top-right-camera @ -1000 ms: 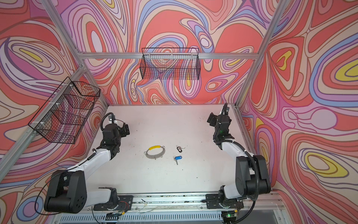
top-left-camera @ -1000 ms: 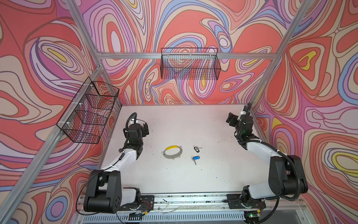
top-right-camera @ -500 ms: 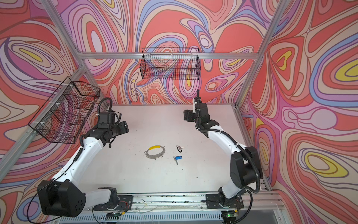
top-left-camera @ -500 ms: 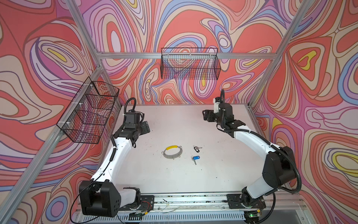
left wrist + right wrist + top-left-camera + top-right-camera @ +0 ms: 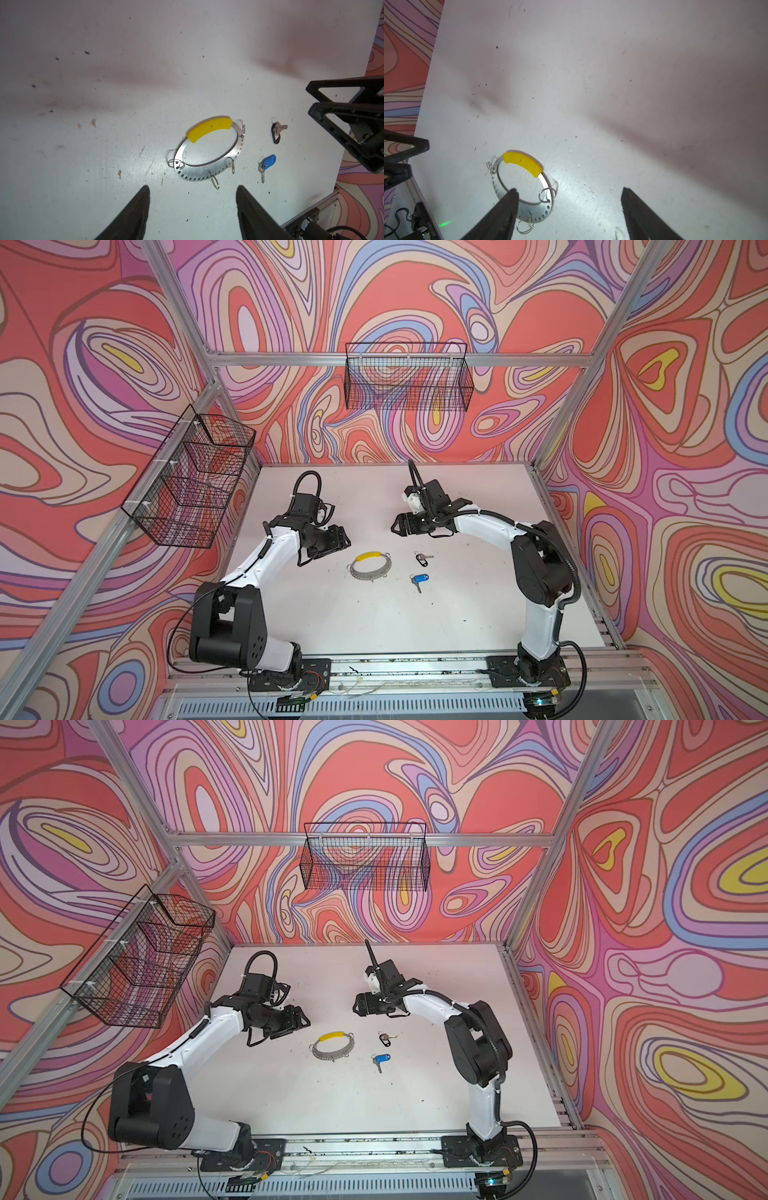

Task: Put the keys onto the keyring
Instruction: 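Move both grippers toward the silver ring with the yellow grip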

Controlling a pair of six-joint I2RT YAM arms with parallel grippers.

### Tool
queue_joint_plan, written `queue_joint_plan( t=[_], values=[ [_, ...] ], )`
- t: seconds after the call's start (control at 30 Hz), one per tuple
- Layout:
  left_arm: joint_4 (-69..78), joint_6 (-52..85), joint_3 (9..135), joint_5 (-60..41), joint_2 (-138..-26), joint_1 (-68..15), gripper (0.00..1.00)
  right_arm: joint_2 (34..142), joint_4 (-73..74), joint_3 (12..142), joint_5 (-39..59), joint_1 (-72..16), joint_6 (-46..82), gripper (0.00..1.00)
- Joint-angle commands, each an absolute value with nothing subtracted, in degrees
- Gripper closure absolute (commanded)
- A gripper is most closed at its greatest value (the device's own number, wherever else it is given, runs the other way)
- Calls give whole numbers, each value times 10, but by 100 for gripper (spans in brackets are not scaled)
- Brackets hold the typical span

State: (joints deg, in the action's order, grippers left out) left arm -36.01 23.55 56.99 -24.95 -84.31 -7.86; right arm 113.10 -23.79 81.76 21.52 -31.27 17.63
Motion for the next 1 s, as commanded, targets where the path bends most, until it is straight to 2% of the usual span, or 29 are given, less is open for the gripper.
queue_joint_plan(
  t=[0.0,0.27,0.37,0.47,0.73,0.97],
  values=[
    [-342,271,533,-285,-849,-86,33,1153,-295,855,235,-344,176,20],
    [-258,333,474,-277,-867,-124,36,1187,-352,875,227,-380,187,21],
    [-239,354,458,-264,-873,-127,41,1197,-355,876,231,-384,192,21],
    [-216,372,441,-259,-880,-127,47,1207,-348,874,236,-387,196,21],
    [-183,388,423,-247,-893,-129,49,1227,-335,875,262,-391,207,23],
    [-128,407,397,-260,-911,-131,57,1236,-311,862,307,-395,224,24]
  ],
)
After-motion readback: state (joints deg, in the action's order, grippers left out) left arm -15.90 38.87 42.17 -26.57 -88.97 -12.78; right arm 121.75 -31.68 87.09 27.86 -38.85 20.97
